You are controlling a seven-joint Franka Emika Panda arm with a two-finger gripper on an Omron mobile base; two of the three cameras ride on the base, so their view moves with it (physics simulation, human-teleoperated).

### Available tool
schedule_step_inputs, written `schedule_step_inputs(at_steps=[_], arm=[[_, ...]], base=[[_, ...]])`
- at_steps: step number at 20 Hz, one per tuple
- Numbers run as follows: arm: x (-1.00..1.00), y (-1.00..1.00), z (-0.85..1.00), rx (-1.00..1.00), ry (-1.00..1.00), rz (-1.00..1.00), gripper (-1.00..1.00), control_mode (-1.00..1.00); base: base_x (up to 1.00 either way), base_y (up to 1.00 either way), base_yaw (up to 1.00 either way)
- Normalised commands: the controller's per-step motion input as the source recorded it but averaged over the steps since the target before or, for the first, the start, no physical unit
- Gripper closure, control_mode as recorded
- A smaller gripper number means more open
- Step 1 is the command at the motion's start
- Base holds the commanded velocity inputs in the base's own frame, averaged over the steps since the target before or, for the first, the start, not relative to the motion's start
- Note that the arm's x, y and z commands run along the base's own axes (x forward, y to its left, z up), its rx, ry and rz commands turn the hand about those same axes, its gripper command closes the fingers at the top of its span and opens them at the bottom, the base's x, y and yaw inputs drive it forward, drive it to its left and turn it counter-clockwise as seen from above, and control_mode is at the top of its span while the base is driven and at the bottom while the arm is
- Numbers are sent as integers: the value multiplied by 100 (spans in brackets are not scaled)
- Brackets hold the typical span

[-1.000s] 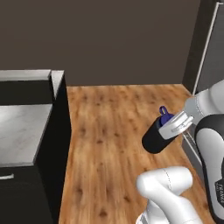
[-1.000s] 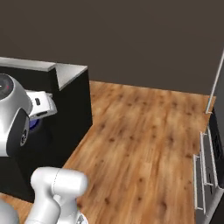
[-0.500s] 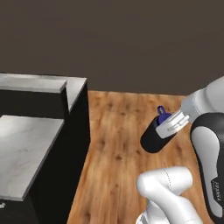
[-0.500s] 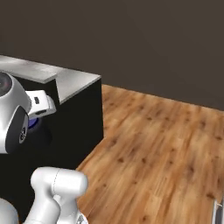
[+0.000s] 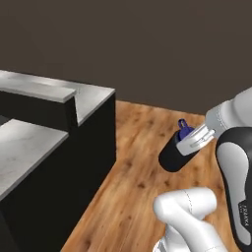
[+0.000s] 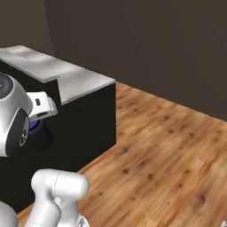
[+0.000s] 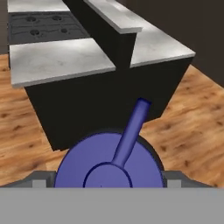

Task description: Move the drinks to the dining counter.

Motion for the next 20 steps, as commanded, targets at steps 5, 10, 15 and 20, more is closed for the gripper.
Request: schedule_step_inputs(at_steps=[5, 10, 15, 20], arm=[[0, 0, 0, 0, 0, 0, 100, 100], [0, 0, 0, 0, 0, 0, 100, 100], [0, 0, 0, 0, 0, 0, 100, 100], [0, 0, 0, 0, 0, 0, 100, 100]], base=[[36, -78, 59], [43, -89, 47], [54, -100, 28], [70, -81, 25]])
